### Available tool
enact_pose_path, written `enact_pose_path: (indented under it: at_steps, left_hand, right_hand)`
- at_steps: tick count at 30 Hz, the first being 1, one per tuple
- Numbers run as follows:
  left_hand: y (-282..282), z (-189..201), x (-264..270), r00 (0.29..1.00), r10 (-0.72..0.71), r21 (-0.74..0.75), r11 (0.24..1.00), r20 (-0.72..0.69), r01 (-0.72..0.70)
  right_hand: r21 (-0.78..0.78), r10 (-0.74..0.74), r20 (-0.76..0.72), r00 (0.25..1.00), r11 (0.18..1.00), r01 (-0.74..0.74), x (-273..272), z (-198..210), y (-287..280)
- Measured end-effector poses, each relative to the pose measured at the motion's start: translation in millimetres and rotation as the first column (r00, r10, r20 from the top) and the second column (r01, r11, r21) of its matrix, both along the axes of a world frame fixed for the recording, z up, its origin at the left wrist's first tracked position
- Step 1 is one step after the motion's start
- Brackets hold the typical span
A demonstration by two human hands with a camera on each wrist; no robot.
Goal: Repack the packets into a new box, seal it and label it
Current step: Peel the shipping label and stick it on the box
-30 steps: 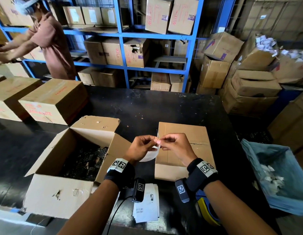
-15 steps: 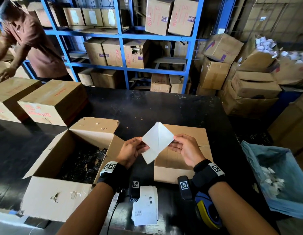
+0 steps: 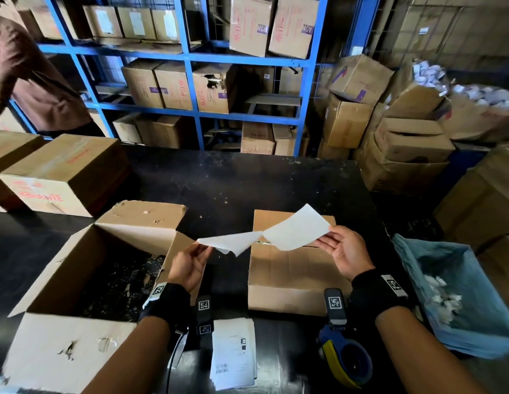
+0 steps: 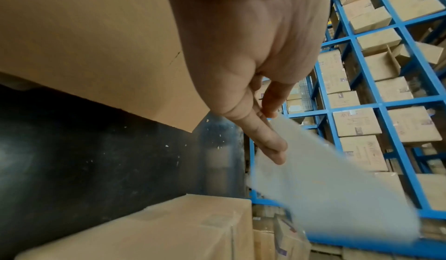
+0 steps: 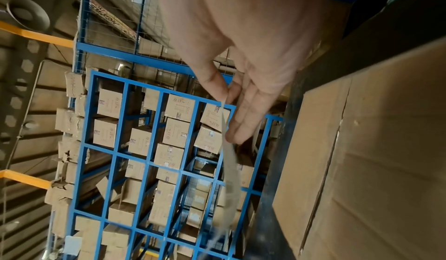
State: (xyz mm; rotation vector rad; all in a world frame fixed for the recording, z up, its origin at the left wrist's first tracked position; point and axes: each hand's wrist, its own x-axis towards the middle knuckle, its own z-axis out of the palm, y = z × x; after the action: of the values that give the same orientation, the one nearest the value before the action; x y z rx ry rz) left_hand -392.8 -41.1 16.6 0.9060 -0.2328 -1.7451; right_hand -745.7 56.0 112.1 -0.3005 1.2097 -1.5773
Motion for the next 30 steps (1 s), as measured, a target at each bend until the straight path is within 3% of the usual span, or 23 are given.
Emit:
enact_pose_path:
  at_steps: [4, 7, 10, 12, 14, 15, 18, 21, 22, 25, 26, 28, 30]
  left_hand:
    - [-1.5, -14.8, -3.7, 0.999, -0.028, 0.078, 0.997, 0.045, 0.025]
    - [8.1, -20.0, -17.8, 0.976, -0.072, 0.102, 0.993, 0.207, 0.052]
    - [7.3, -49.0, -29.4, 0.898, -0.161, 0.184, 0.979, 0.408, 0.092]
    - [4.8, -71.7, -34.5, 0.789, -0.252, 0.225, 0.963, 0.56, 0.149]
    - [6.3, -90.1, -38.4, 0.536, -0.401, 0.256, 0.91, 0.743, 0.325]
    - [8.8, -94.1, -40.0, 0.441, -0.428, 0.292, 0.893, 0.789, 0.343]
    - [12.6, -114.4, -39.3, 0.284, -0.425, 0.311, 0.876, 0.86, 0.369]
    - [17.2, -115.2, -47.7, 0.397, -0.484, 0.362, 0.866, 0.78, 0.346]
    - [17.4, -118.4, -49.5, 0.378, -0.489, 0.37, 0.862, 0.786, 0.347]
    - [17.8, -111.1, -50.6, 0.052, -0.442, 0.395, 0.842, 0.895, 0.368]
    - [17.4, -106.6, -51.4, -0.012, -0.368, 0.343, 0.856, 0.93, 0.385]
    - [15.1, -86.8, -58.1, 0.043, -0.193, 0.158, 0.897, 0.98, 0.412]
    - [12.7, -52.9, -71.8, 0.129, -0.004, -0.057, 0.884, 0.992, 0.463]
  right_hand:
    - [-0.001, -0.04, -0.033, 0.999, 0.999, 0.04, -14.7, 1.2, -1.4]
    - [-0.007, -0.03, -0.037, 0.999, 1.0, 0.03, -16.4, 3.0, -4.6]
    - [-0.012, -0.002, -0.064, 0.998, 1.0, 0.002, -11.8, 4.8, -8.6]
    - [-0.01, 0.013, -0.092, 0.996, 1.0, -0.014, -8.2, 4.3, -11.2]
    - [-0.003, 0.024, -0.105, 0.994, 1.0, -0.025, -4.9, 3.5, -13.6]
    - [0.0, 0.031, -0.11, 0.993, 1.0, -0.031, -3.4, 3.0, -14.2]
    - [0.022, 0.044, -0.128, 0.991, 0.999, -0.042, 1.6, 1.6, -17.0]
    - [0.037, 0.063, -0.131, 0.989, 0.998, -0.058, 4.8, 0.0, -19.1]
    - [0.038, 0.068, -0.126, 0.99, 0.997, -0.064, 5.7, -0.5, -19.7]
    - [0.041, 0.078, -0.127, 0.989, 0.996, -0.073, 7.2, -1.7, -20.5]
    - [0.04, 0.076, -0.127, 0.989, 0.997, -0.072, 7.5, -2.5, -21.0]
    - [0.037, 0.072, -0.126, 0.989, 0.997, -0.068, 8.8, -3.6, -22.5]
    - [0.048, 0.071, -0.133, 0.989, 0.997, -0.065, 12.4, -5.0, -25.6]
